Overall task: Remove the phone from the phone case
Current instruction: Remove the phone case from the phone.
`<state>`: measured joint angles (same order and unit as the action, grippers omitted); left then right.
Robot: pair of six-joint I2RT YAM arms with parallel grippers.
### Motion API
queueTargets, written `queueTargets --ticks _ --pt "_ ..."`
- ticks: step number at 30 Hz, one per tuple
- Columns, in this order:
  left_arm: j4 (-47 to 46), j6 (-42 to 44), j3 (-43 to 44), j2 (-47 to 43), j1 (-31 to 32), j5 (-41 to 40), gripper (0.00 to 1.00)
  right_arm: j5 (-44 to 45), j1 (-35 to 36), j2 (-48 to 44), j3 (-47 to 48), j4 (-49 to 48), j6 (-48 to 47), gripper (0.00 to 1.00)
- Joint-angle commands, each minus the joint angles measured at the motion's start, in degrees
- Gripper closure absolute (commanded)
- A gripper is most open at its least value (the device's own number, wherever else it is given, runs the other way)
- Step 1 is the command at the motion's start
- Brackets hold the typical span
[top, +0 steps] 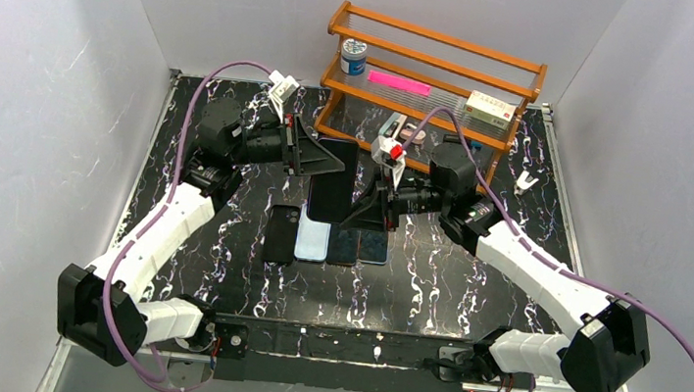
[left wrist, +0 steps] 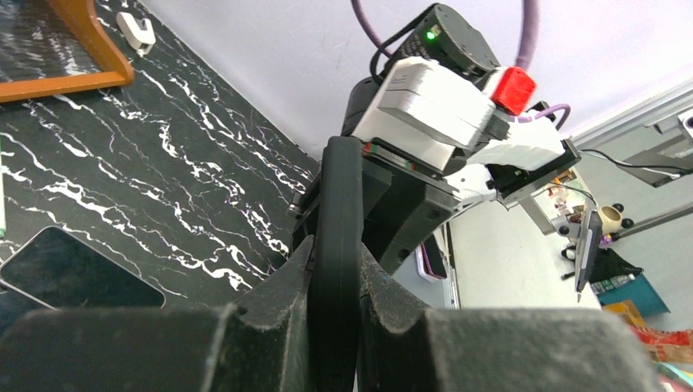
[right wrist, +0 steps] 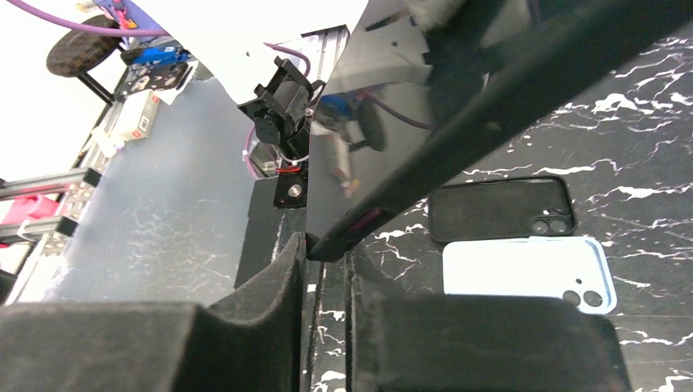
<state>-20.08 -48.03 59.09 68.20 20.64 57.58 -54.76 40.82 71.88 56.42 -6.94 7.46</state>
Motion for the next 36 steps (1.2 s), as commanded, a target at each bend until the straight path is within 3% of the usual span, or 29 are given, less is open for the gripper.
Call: queueTargets --ticks 1,4,14,28,31,36 --pt "-4.09 -5.76 3.25 0.58 0.01 -0.27 1.00 -2.75 0.16 -0.40 3.49 0.70 -4.22 0.90" --pt "-5.13 -8.28 3.56 1.23 0.01 -0.36 1.00 -2.74 0.14 -0.50 3.82 1.84 -6.34 0.99" --pt "-6.81 -14.87 2.53 3.91 0.01 0.25 1.00 -1.90 1.15 1.70 6.41 6.16 -13.86 0.99" --pt "-8.97 -19.86 0.85 5.10 0.23 2.93 1.00 5.73 1.71 2.57 8.61 12.00 -22.62 0.98" --pt "-9.50 -20.22 0.45 4.85 0.45 3.29 1.00 9.12 1.66 2.27 7.77 10.62 -21.83 0.98" --pt "-13.19 -22.04 -0.82 4.02 0.54 3.20 1.00 26.15 0.25 -1.25 -0.68 -3.73 -9.93 0.94"
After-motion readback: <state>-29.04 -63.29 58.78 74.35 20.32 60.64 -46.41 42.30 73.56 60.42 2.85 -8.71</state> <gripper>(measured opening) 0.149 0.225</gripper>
